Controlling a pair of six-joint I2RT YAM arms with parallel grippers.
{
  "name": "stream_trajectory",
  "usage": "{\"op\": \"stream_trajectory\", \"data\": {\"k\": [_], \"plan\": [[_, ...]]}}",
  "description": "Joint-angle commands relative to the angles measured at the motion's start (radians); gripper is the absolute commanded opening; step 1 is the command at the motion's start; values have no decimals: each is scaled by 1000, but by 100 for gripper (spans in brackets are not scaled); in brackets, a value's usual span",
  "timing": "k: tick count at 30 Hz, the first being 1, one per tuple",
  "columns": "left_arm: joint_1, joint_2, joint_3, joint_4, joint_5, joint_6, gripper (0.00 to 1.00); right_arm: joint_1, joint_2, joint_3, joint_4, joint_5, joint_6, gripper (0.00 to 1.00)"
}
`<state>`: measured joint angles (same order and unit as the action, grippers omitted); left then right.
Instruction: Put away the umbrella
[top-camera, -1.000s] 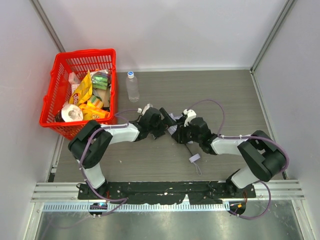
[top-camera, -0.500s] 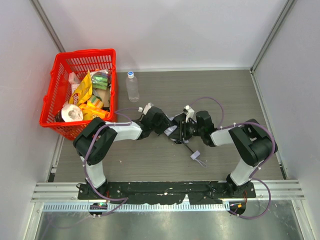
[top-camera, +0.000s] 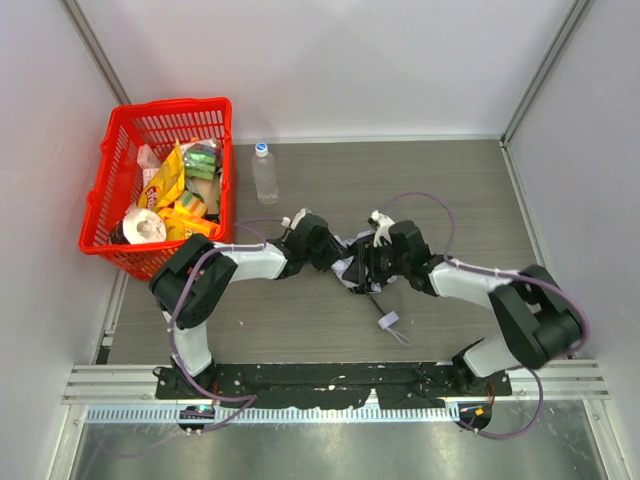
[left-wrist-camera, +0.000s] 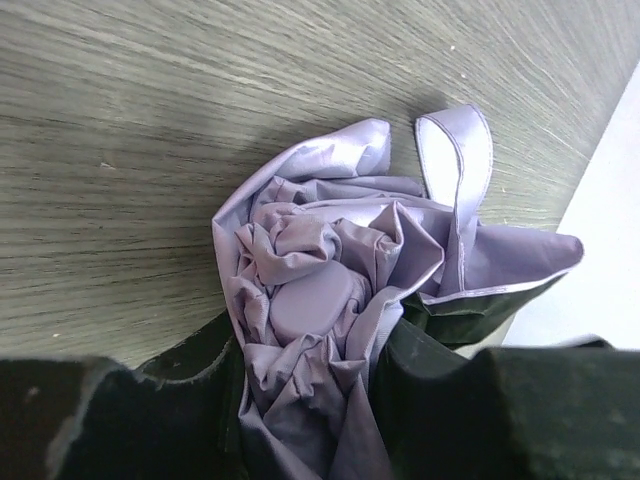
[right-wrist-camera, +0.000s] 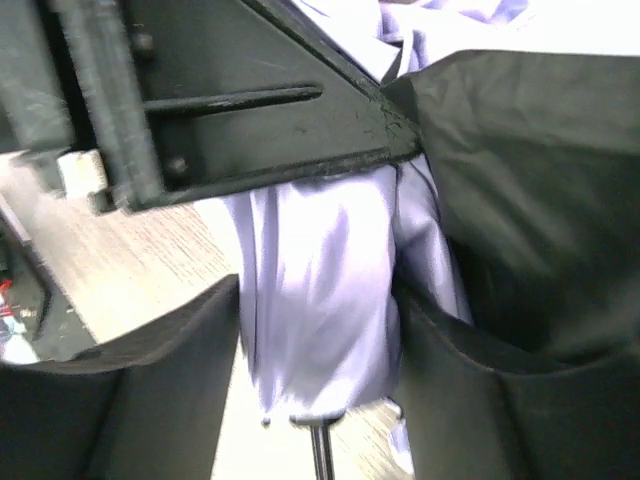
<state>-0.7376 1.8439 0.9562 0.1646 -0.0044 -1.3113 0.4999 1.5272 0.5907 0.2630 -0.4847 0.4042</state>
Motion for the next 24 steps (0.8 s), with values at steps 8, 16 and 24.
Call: {"op": "stream_trajectory", "data": {"k": [8,16,24], "plan": [[14,35,87,-369,-26,66,0,288,-245,119,-289,684,-228,75],[14,54,145,-487,-28,60,0,524,-41,172,-145,1053,-352,75],[14,60,171,-537,-32,32,0,569,180,211,-148,1383,-331,62]]}}
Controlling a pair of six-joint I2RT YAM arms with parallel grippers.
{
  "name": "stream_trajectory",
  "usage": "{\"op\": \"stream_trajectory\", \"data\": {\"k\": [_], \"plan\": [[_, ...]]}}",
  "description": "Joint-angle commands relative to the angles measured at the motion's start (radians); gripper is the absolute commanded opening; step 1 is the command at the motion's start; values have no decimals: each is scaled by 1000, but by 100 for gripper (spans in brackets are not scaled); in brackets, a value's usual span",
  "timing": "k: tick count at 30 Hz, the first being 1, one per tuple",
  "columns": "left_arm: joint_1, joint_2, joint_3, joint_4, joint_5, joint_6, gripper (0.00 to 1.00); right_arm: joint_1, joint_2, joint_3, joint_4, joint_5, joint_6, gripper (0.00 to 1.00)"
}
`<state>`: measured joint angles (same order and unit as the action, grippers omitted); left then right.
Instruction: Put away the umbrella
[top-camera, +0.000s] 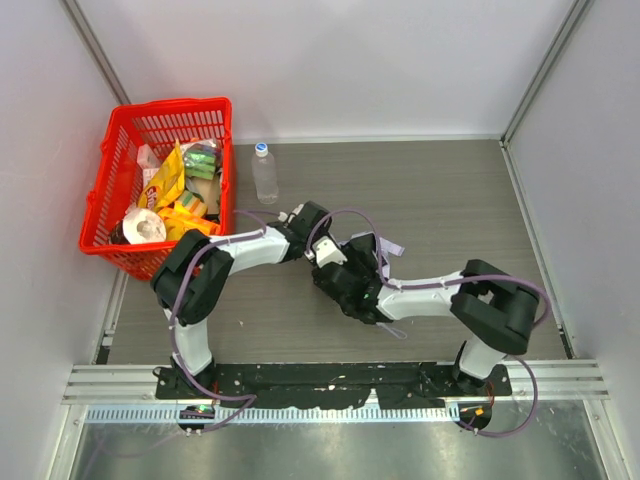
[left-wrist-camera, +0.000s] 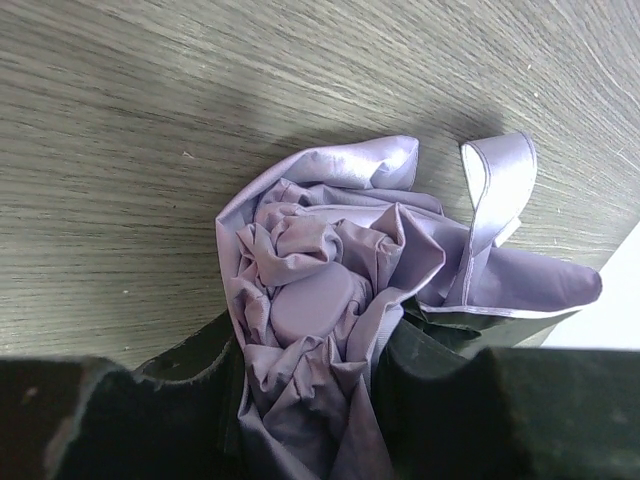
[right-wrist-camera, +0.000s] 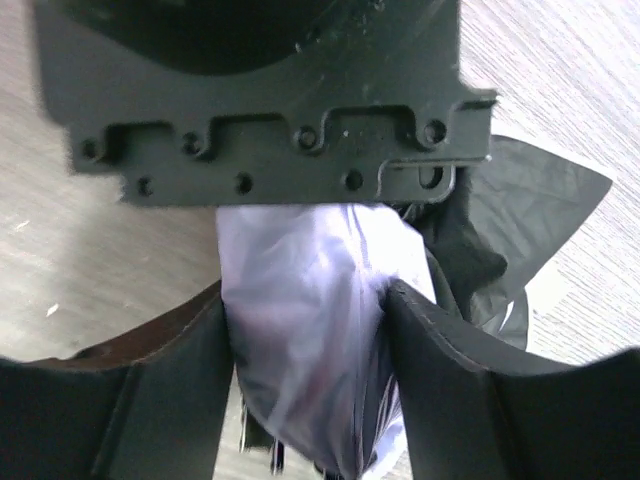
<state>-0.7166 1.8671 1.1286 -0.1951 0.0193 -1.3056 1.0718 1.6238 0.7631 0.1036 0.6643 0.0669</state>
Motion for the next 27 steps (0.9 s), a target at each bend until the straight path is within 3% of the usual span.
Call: {"op": "stream_trajectory", "data": {"k": [1,4,6,7,8,9,11,13,15,16,19,27], "plan": [[-7,38,-3,-176,-50,23,0,-3,96,45,1,251,32,56],[-7,41,-7,-159,-33,19,0,-6,149,54,-42,248,75,40],[-7,40,-13,-142,-30,17,0,-18,165,47,-68,198,114,21],[-7,40,-16,-127,-28,20,0,-26,160,35,-70,146,123,4],[-6,38,-21,-116,-27,26,0,-30,157,22,-71,123,155,1],[-4,37,-26,-95,-24,37,1,-48,139,-5,-61,38,169,1],[0,32,-52,-40,-24,46,34,-84,96,-63,-3,-96,192,1],[5,20,-88,28,-24,49,60,-125,61,-122,66,-251,197,1],[5,11,-116,74,13,54,80,-177,35,-168,126,-378,214,1],[8,7,-128,98,18,60,86,-215,24,-194,164,-484,214,1],[8,4,-148,129,24,63,94,-292,1,-246,251,-690,240,1],[8,17,-147,132,18,58,92,-481,7,-291,459,-1120,353,1]]}}
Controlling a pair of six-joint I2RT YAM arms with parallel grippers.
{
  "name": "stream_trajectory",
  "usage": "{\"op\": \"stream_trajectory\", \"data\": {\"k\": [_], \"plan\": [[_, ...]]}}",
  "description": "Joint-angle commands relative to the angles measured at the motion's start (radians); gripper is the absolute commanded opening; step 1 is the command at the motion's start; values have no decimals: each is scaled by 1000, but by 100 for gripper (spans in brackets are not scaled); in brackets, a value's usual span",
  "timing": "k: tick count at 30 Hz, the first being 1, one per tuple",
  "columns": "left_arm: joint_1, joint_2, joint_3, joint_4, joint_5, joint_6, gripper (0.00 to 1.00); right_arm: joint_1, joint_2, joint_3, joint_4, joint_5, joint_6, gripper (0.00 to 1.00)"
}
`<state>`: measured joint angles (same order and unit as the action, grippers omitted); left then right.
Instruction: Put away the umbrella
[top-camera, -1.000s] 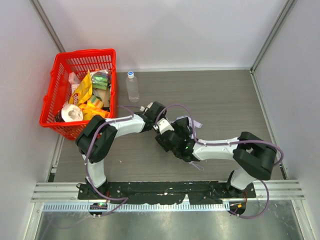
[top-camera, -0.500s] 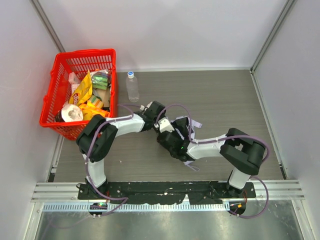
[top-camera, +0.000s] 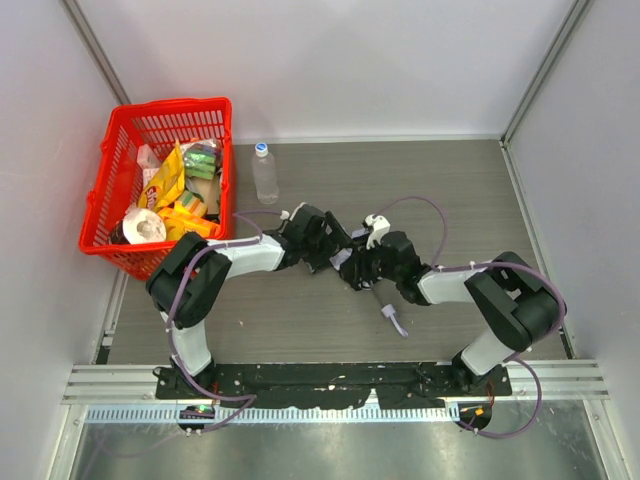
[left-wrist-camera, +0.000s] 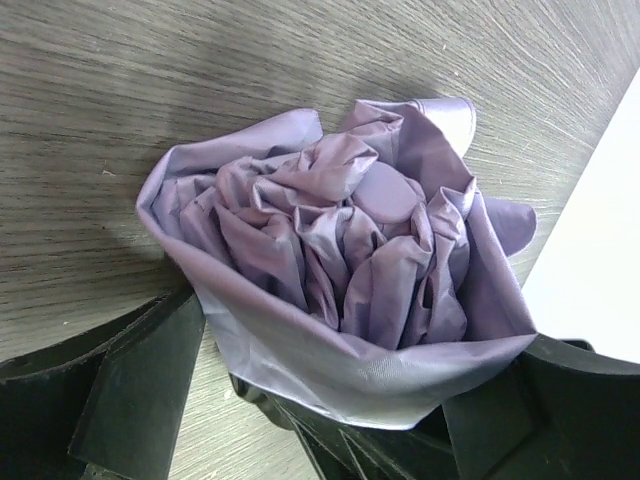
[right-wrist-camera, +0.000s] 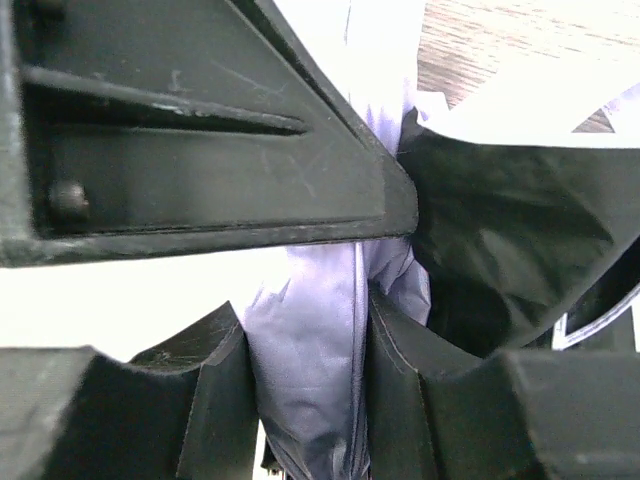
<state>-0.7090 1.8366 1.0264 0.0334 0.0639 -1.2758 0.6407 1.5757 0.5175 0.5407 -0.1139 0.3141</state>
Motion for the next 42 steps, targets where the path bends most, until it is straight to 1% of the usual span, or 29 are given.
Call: {"op": "stream_trajectory", "data": {"k": [1,4,6,8,9,10,11,12,14,15,17,19,20,21,22,23,24,25,26,27,28,30,31,32,33,34,38,41,42], "plan": [[0,49,-45,-96,-26,29,92,-68,58,-40,50,-396,114,1],[0,53,-43,-86,-23,30,90,-95,86,-37,132,-489,164,1],[0,62,-43,-70,-16,29,86,-95,95,-19,120,-512,158,1],[0,73,-45,-41,-1,32,78,-92,107,-14,148,-541,171,1],[0,79,-46,-40,14,30,72,-92,109,-13,151,-547,172,1],[-1,85,-55,6,22,26,67,-93,109,-13,153,-559,171,1],[0,90,-61,28,28,20,56,-92,110,-13,154,-567,172,1],[0,93,-72,52,37,15,48,-93,110,-13,157,-579,171,1],[0,95,-88,85,42,9,20,-93,106,-8,136,-580,169,1],[0,96,-89,82,43,7,9,-92,99,-5,114,-575,148,1],[0,89,-92,77,43,10,0,-93,83,3,62,-551,131,1],[-1,81,-98,79,50,7,0,-93,52,13,-25,-497,99,1],[0,78,-101,77,48,3,0,-93,37,27,-100,-465,86,6],[0,76,-101,76,51,-6,0,-92,0,36,-143,-389,80,12],[-1,75,-98,62,54,-13,0,-88,-20,53,-227,-359,62,24],[0,76,-88,40,56,-13,0,-81,-69,61,-322,-252,53,31],[0,78,-77,14,54,-13,0,-73,-95,82,-364,-189,42,41],[0,78,-62,-25,48,-14,0,-55,-139,110,-449,-88,25,45],[0,76,-51,-59,48,-14,0,-41,-160,127,-485,-31,-1,65],[-1,79,-46,-75,45,-14,0,-7,-196,148,-534,76,-4,67],[-1,76,-36,-101,43,-20,0,25,-224,160,-563,110,-36,72],[0,75,-22,-131,36,-25,0,95,-238,202,-608,295,-69,76],[0,75,-12,-153,28,-25,0,118,-238,223,-613,334,-98,76],[0,76,-5,-170,24,-26,0,170,-235,233,-613,421,-110,76],[0,78,0,-185,21,-30,0,192,-226,245,-596,454,-130,76],[0,79,6,-199,19,-33,0,232,-208,254,-593,521,-142,77],[0,84,18,-233,22,-56,0,312,-116,291,-565,655,-190,77],[0,87,27,-259,24,-65,0,336,-30,309,-548,736,-214,77],[0,87,34,-270,19,-68,0,346,4,312,-509,769,-214,77]]}}
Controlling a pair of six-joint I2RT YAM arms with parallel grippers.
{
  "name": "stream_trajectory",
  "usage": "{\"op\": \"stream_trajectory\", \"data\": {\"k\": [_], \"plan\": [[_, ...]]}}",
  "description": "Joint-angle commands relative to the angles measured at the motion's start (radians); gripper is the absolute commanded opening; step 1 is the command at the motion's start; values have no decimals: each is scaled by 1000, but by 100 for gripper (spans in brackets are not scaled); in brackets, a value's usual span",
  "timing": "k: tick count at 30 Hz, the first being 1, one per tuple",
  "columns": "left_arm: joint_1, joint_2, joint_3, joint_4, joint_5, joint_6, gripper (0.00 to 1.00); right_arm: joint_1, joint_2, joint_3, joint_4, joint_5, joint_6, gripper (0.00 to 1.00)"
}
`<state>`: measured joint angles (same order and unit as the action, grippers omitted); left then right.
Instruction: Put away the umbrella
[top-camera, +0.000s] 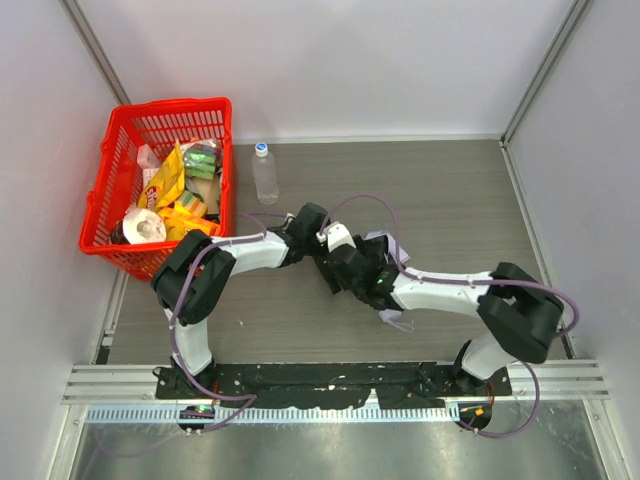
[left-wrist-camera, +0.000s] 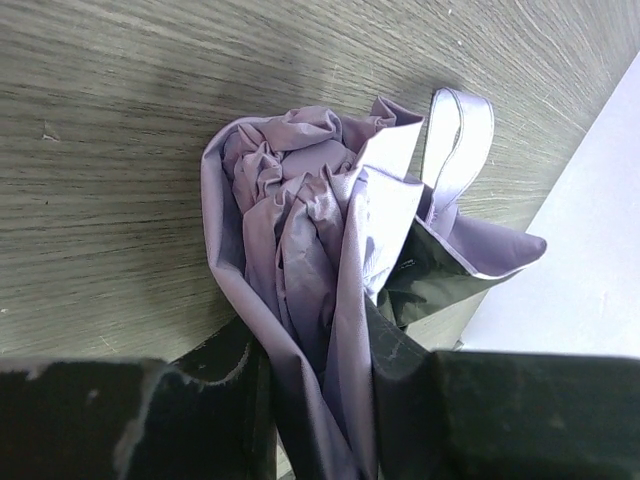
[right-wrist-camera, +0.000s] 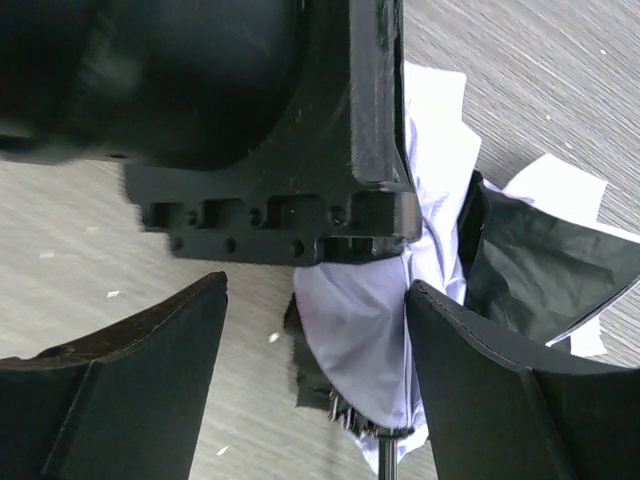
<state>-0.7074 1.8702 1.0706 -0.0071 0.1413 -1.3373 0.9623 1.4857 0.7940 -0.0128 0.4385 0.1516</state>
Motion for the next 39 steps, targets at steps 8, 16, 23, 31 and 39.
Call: {"op": "stream_trajectory", "data": {"k": [8,16,23,31,39], "plan": [[-1,44,23,-297,-75,-7,0,41,272,45,25,399,20,54],[-1,46,-37,-144,-31,13,34,-3,266,-77,143,105,85,1],[0,14,-95,-65,-48,61,86,-196,167,-245,405,-413,141,1],[0,13,-66,-114,-86,86,98,-405,177,-315,669,-924,278,1],[5,44,-64,-65,-121,109,67,-474,307,-303,870,-1152,420,1]]}}
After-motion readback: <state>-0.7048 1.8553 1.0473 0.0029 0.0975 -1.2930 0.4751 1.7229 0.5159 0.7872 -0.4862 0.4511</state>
